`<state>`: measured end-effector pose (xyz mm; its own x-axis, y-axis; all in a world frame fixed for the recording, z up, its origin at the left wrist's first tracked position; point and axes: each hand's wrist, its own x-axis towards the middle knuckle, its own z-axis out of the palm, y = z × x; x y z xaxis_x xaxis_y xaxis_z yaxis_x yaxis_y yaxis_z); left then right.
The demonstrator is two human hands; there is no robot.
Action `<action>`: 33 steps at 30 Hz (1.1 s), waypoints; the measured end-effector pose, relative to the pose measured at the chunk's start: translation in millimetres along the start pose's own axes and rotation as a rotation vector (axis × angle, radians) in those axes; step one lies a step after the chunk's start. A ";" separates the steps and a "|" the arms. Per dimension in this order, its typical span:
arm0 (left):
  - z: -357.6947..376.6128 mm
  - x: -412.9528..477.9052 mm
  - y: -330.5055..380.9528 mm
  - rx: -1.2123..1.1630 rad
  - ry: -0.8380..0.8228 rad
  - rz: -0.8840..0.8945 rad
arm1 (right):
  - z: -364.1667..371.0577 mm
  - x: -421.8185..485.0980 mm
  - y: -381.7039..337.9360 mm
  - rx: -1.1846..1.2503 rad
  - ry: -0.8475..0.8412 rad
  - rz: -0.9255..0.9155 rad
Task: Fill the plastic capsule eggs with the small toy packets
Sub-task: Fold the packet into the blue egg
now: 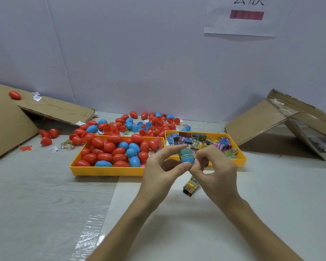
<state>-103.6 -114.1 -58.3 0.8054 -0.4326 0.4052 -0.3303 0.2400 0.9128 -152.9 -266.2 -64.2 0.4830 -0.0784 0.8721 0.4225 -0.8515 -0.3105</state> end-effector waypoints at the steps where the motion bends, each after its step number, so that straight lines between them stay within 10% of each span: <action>1: 0.2 0.0 -0.1 0.002 0.002 0.004 | 0.0 0.1 0.1 -0.001 -0.004 0.001; 26: 2.8 -0.4 -2.8 0.024 0.045 -0.003 | 3.1 -2.9 0.8 0.060 -0.023 0.016; 33: -9.7 5.3 -0.7 -0.350 0.168 -0.209 | 3.9 -4.7 0.7 0.151 0.008 0.073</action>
<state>-94.3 -108.1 -57.3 0.9154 -0.3632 0.1734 0.0119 0.4551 0.8904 -151.8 -264.4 -69.9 0.5110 -0.1422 0.8478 0.4973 -0.7555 -0.4265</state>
